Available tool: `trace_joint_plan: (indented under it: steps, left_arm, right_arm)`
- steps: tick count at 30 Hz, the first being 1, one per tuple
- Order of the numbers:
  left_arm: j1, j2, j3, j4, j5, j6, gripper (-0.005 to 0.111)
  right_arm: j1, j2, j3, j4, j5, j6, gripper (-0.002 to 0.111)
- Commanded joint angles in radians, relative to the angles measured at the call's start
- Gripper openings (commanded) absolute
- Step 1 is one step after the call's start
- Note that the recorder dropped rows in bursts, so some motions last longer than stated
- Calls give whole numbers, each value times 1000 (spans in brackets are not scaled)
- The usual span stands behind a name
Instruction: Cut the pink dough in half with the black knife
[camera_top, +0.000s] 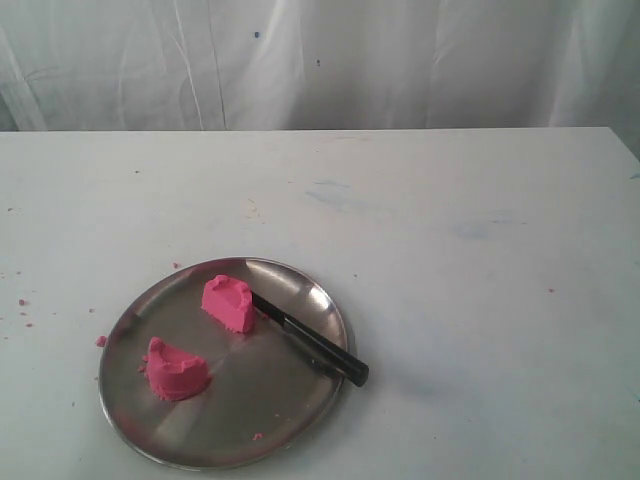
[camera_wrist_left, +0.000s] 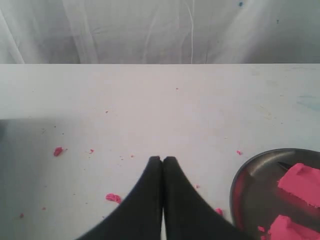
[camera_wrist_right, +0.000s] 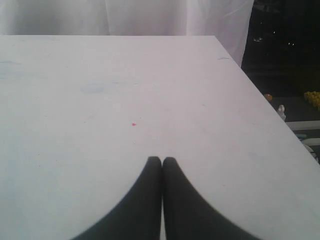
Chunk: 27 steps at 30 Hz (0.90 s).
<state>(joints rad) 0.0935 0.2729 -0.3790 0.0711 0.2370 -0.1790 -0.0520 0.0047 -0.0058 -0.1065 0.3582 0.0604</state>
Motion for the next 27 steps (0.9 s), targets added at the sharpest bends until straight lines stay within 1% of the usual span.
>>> trace_joint_plan:
  steps: [1,4,6,7,9,11,13,15,16,17,18,19,22,27]
  left_arm:
    - [4,-5,10,-3,1,0,0]
    - [4,-5,10,-5,10,-6,0]
    - [20,-25,24,-5,84,-4,0]
    - [26,-39,41,-5,111,8,0]
    - [35,-89,104,-71,136,48,0]
    - [50,-152,179,-95,63,41,0]
    - [65,-214,271,-93,-82,43,0]
    - [74,-263,348,-93,-192,43,0]
    - [76,-273,379,-93,-222,41,0]
    - [76,-273,379,-95,-229,41,0]
    - [76,-273,379,-97,-188,41,0]
    - [76,-273,379,-97,-113,41,0]
    - [74,-273,379,-95,24,43,0]
    - [74,-273,379,-95,32,45,0]
  right_arm:
    - [-7,-5,6,6,-10,-9,0]
    - [-7,-5,6,6,-10,-9,0]
    - [-7,-5,6,6,-10,-9,0]
    - [-7,-5,6,6,-10,-9,0]
    - [-7,-5,6,6,-10,-9,0]
    - [-7,-5,6,6,-10,-9,0]
    - [-7,-5,6,6,-10,-9,0]
    - [-7,-5,6,6,-10,-9,0]
    - [-7,-5,6,6,-10,-9,0]
    - [-7,-5,6,6,-10,-9,0]
    - [-7,-5,6,6,-10,-9,0]
    - [-7,-5,6,6,-10,-9,0]
    - [-7,-5,6,6,-10,-9,0]
    - [-7,-5,6,6,-10,-9,0]
